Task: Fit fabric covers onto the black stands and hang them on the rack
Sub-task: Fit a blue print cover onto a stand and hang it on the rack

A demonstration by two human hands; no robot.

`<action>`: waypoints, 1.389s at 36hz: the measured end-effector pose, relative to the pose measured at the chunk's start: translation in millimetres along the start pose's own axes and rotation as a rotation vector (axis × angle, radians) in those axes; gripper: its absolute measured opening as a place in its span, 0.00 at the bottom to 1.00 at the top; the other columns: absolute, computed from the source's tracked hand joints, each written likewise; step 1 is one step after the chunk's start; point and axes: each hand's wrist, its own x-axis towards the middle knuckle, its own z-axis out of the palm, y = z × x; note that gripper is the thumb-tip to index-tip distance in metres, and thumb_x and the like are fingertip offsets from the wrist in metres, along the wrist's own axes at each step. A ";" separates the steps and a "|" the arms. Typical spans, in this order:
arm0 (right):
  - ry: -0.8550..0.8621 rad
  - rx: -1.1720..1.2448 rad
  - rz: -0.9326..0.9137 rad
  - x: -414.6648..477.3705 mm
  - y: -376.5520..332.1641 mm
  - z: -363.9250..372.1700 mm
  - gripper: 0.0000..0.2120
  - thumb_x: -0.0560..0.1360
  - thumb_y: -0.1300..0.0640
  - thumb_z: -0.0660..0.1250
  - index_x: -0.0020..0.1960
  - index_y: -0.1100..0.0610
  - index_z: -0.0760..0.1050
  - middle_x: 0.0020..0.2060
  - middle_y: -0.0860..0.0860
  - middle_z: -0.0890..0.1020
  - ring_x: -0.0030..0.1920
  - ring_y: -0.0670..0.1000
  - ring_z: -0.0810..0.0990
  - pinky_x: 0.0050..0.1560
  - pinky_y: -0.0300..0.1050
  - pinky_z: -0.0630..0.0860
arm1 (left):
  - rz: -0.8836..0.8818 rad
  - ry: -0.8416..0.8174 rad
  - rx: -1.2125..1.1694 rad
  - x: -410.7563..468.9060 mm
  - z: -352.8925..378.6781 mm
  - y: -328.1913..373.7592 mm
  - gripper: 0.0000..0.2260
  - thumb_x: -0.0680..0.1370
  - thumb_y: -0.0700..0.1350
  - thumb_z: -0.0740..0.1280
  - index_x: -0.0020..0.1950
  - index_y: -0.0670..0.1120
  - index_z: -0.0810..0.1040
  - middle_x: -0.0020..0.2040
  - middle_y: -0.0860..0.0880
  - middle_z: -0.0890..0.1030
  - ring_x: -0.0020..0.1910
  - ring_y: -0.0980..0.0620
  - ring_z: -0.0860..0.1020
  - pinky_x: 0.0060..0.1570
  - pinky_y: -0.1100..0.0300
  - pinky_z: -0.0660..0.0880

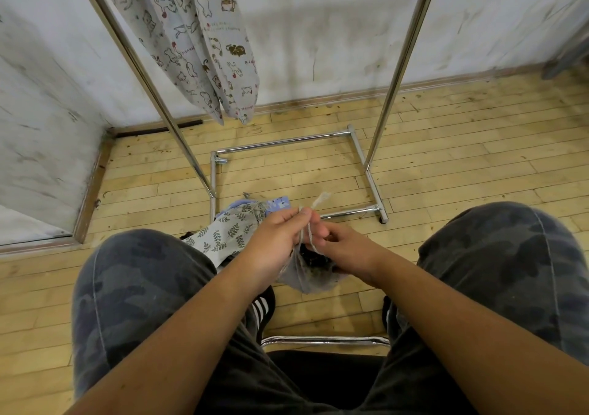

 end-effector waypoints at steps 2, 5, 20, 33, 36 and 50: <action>0.023 -0.030 -0.006 0.7 0.8 0.6 0.16 0.76 0.41 0.67 0.60 0.47 0.81 0.58 0.46 0.85 0.63 0.46 0.80 0.69 0.52 0.75 | -0.021 -0.017 0.006 -1.2 0.8 0.3 0.12 0.85 0.48 0.61 0.51 0.42 0.81 0.44 0.44 0.84 0.44 0.46 0.82 0.61 0.48 0.75; 0.047 -0.064 -0.025 0.7 0.7 1.0 0.15 0.75 0.42 0.67 0.58 0.46 0.81 0.56 0.46 0.85 0.62 0.46 0.81 0.67 0.50 0.76 | -0.044 -0.017 0.025 -3.5 3.1 3.2 0.12 0.86 0.46 0.61 0.52 0.41 0.80 0.44 0.44 0.84 0.43 0.47 0.83 0.53 0.54 0.76; 0.128 -0.058 -0.073 0.5 1.4 3.6 0.19 0.71 0.32 0.67 0.55 0.41 0.83 0.52 0.44 0.86 0.57 0.45 0.83 0.64 0.53 0.79 | -0.004 -0.017 0.228 -4.4 1.9 12.2 0.17 0.85 0.53 0.61 0.44 0.46 0.80 0.39 0.49 0.82 0.42 0.51 0.80 0.64 0.47 0.74; 0.224 -0.073 -0.290 -4.5 -17.1 -5.1 0.16 0.79 0.54 0.72 0.65 0.42 0.79 0.63 0.39 0.80 0.64 0.36 0.77 0.61 0.37 0.74 | 0.116 -0.061 0.444 -10.4 -1.9 28.9 0.14 0.82 0.44 0.66 0.38 0.40 0.80 0.34 0.44 0.82 0.36 0.51 0.79 0.47 0.51 0.78; 0.206 -0.086 -0.226 -2.6 -23.4 -8.8 0.13 0.78 0.51 0.73 0.63 0.45 0.80 0.62 0.41 0.81 0.62 0.38 0.79 0.64 0.42 0.75 | 0.135 -0.074 0.467 -9.8 -4.1 34.5 0.14 0.82 0.45 0.66 0.38 0.42 0.80 0.35 0.45 0.83 0.36 0.51 0.80 0.48 0.48 0.79; 0.190 0.061 -0.225 -15.2 -74.7 -21.4 0.10 0.76 0.45 0.70 0.47 0.51 0.83 0.44 0.53 0.85 0.48 0.54 0.84 0.54 0.56 0.79 | 0.254 -0.010 0.593 -4.7 -17.1 66.0 0.07 0.80 0.50 0.71 0.45 0.47 0.81 0.42 0.50 0.83 0.42 0.56 0.81 0.42 0.61 0.74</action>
